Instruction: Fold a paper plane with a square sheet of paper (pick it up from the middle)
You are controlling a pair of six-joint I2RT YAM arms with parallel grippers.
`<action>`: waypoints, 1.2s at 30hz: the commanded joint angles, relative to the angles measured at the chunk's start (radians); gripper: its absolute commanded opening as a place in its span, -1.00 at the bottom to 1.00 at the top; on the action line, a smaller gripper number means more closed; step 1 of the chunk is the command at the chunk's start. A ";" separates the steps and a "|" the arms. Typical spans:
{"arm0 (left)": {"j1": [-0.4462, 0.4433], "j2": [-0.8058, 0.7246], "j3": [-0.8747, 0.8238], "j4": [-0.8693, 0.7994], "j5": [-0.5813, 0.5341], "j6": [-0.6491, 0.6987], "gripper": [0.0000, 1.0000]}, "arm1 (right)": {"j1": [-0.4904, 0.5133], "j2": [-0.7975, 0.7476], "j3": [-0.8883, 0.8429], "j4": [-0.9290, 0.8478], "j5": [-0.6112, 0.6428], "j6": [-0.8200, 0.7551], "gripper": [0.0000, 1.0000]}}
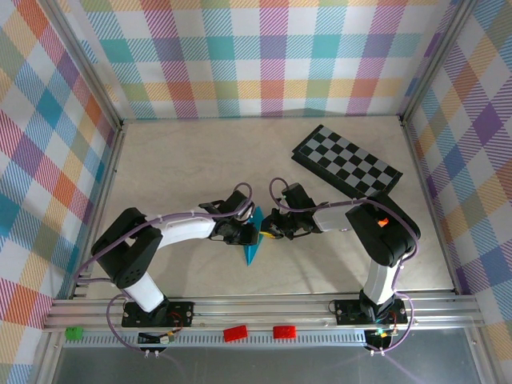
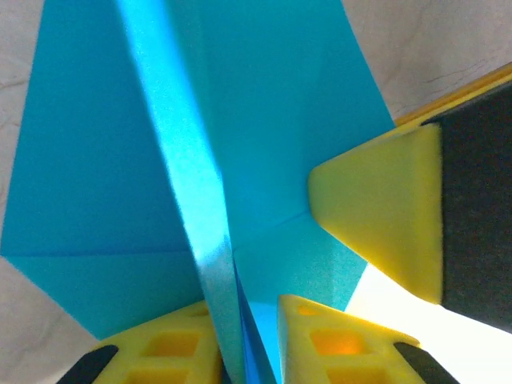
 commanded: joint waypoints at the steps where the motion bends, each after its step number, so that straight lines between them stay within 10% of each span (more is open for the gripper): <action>1: -0.015 0.021 0.031 -0.053 -0.030 0.022 -0.61 | 0.001 -0.012 -0.006 -0.008 -0.004 -0.005 -0.78; 14: -0.038 0.041 0.084 -0.169 -0.141 0.022 -0.90 | -0.014 -0.096 -0.024 -0.066 0.041 -0.030 -0.37; 36: -0.038 0.111 0.162 -0.296 -0.242 -0.024 -0.72 | -0.157 -0.377 -0.176 -0.232 0.163 -0.077 -0.26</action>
